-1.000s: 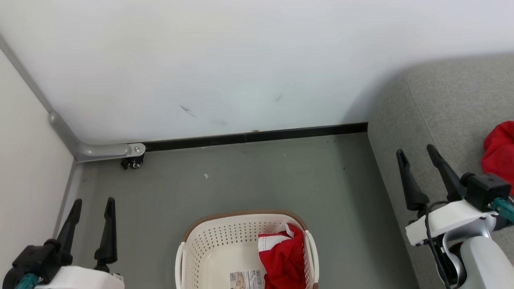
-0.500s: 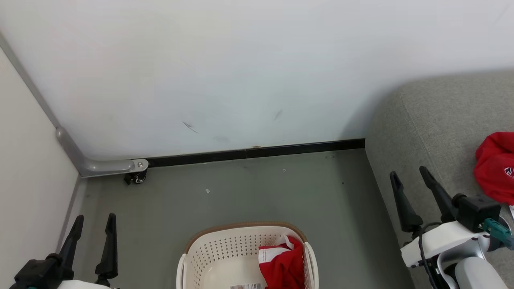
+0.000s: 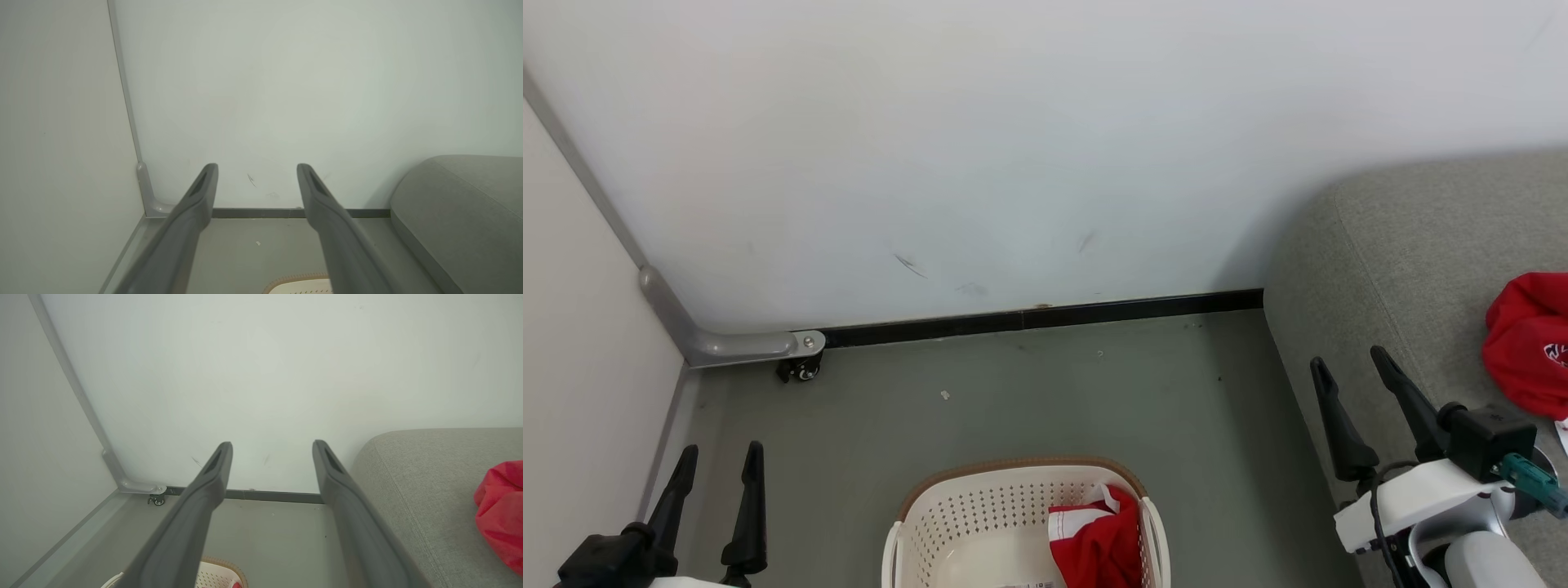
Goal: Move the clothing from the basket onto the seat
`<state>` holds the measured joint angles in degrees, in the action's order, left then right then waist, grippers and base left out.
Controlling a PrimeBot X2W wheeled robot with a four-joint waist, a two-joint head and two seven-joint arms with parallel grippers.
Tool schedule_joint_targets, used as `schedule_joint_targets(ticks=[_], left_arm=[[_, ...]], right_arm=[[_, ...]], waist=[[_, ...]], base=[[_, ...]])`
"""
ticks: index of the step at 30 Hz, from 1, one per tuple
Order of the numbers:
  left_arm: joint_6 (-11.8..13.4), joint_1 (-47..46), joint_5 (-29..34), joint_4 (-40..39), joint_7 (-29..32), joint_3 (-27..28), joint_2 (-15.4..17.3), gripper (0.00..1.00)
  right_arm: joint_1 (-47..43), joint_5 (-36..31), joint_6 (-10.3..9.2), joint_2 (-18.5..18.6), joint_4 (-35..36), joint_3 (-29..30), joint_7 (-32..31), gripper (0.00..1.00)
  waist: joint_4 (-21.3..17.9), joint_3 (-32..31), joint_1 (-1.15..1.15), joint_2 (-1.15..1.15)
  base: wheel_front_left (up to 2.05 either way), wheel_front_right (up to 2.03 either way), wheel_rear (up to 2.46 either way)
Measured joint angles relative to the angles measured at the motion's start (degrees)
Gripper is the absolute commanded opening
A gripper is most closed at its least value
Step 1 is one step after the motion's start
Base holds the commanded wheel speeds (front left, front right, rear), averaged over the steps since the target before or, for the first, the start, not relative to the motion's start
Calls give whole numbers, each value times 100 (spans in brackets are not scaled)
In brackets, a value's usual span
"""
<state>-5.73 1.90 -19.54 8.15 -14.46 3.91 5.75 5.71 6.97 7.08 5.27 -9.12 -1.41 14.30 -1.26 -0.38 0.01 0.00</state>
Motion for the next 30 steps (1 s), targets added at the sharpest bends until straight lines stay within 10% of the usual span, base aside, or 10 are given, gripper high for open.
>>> schedule_joint_targets(ticks=[30], left_arm=[[-148, -97, 200, 381, 0, -850, -24, 100]], right_arm=[[-110, 10, 0, 5, 216, 214, 0, 100]], waist=[[-125, 250, 0, 0]], base=[[0, 0, 0]])
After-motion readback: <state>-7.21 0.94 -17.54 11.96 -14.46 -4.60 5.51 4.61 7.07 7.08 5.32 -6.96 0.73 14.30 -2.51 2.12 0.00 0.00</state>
